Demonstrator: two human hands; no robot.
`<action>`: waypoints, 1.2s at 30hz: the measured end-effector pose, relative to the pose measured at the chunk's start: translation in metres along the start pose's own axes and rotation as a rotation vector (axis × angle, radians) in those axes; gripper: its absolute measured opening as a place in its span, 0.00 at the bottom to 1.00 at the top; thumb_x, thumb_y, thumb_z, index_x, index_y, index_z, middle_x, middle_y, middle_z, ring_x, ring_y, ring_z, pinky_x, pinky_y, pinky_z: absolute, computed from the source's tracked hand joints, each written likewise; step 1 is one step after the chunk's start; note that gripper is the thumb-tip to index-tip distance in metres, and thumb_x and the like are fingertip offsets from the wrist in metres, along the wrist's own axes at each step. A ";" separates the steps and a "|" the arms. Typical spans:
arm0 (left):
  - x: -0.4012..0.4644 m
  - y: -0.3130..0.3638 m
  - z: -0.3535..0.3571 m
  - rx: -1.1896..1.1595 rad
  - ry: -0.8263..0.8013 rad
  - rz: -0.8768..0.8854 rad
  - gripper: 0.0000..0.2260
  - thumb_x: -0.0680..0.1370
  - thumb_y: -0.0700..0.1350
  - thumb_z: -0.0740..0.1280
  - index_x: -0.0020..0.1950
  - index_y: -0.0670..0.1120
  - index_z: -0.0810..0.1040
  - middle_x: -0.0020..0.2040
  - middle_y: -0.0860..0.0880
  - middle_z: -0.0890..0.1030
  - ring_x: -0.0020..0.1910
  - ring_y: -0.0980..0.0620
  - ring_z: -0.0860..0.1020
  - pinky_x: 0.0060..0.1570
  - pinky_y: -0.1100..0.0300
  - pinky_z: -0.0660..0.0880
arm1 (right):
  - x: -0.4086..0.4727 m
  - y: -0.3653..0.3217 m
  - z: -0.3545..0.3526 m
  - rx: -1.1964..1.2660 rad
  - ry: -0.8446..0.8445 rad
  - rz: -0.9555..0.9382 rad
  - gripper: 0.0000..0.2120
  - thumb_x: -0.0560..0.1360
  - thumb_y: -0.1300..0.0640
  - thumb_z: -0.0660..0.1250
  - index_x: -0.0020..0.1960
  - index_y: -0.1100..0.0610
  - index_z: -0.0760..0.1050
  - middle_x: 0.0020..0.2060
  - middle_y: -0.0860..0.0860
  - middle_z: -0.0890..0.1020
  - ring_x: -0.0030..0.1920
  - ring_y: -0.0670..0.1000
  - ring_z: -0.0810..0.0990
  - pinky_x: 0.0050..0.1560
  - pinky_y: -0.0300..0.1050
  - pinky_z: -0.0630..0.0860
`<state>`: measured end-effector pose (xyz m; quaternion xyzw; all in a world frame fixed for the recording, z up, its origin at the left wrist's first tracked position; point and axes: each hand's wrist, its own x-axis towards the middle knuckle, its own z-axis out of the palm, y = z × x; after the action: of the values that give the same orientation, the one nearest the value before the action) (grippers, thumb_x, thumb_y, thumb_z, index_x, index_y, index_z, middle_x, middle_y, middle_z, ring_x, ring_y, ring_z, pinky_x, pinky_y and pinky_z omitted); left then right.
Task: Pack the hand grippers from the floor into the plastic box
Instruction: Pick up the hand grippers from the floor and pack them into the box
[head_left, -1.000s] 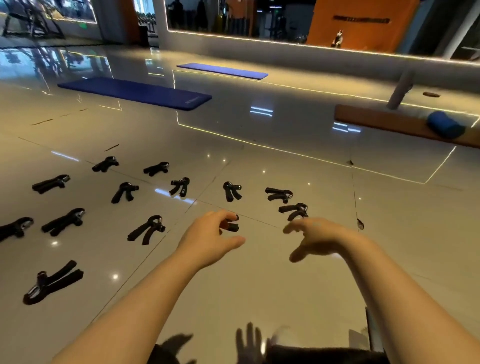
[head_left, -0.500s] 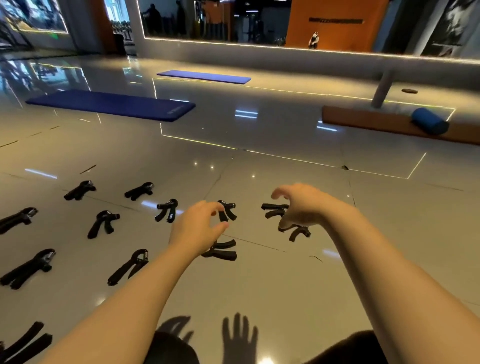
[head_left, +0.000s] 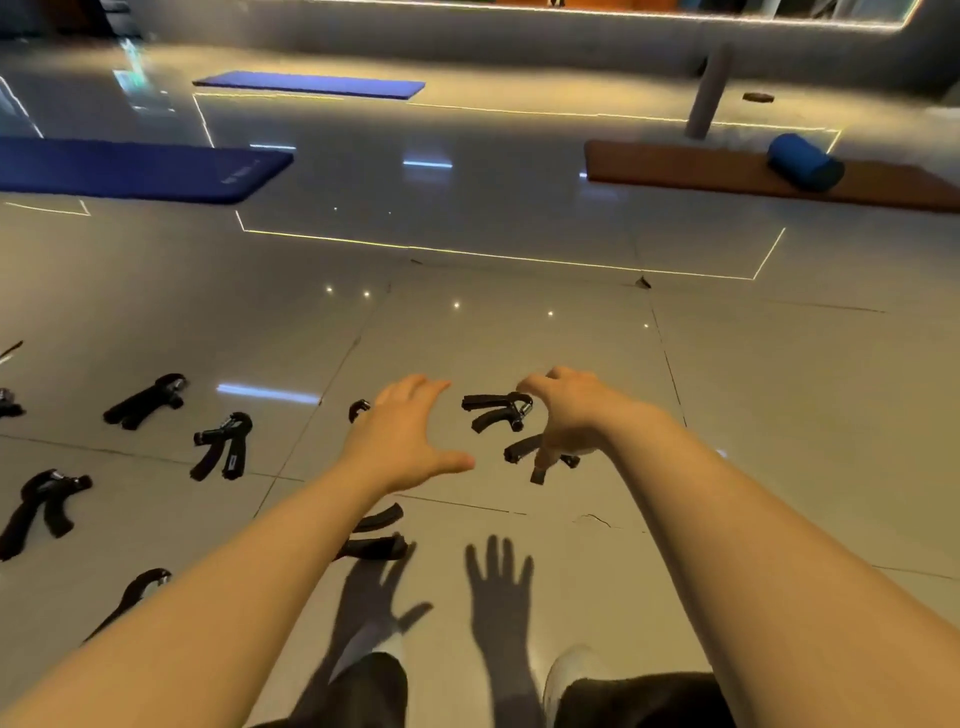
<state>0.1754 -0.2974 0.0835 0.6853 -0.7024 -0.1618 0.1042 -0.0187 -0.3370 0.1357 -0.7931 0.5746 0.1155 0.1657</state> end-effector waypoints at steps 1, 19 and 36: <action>0.012 -0.003 0.003 -0.015 -0.020 -0.004 0.44 0.66 0.64 0.71 0.75 0.56 0.54 0.76 0.51 0.56 0.74 0.48 0.55 0.69 0.44 0.62 | 0.010 0.007 0.001 -0.018 -0.025 0.017 0.41 0.65 0.52 0.77 0.72 0.47 0.60 0.66 0.52 0.67 0.65 0.56 0.67 0.59 0.52 0.73; 0.183 -0.080 0.187 0.074 -0.311 -0.102 0.50 0.67 0.67 0.68 0.75 0.58 0.36 0.77 0.51 0.39 0.76 0.46 0.40 0.73 0.42 0.50 | 0.209 0.099 0.179 -0.234 -0.306 0.034 0.43 0.73 0.59 0.67 0.76 0.45 0.42 0.76 0.53 0.47 0.75 0.59 0.47 0.68 0.60 0.60; 0.173 -0.116 0.275 0.247 -0.583 -0.108 0.54 0.66 0.66 0.71 0.74 0.59 0.32 0.74 0.50 0.29 0.74 0.40 0.34 0.68 0.33 0.51 | 0.270 0.113 0.214 -0.381 -0.199 -0.233 0.41 0.74 0.58 0.66 0.76 0.50 0.43 0.74 0.54 0.55 0.73 0.59 0.55 0.70 0.57 0.59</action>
<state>0.1750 -0.4476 -0.2270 0.6538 -0.6797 -0.2700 -0.1941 -0.0403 -0.5201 -0.1759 -0.8556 0.4279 0.2795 0.0813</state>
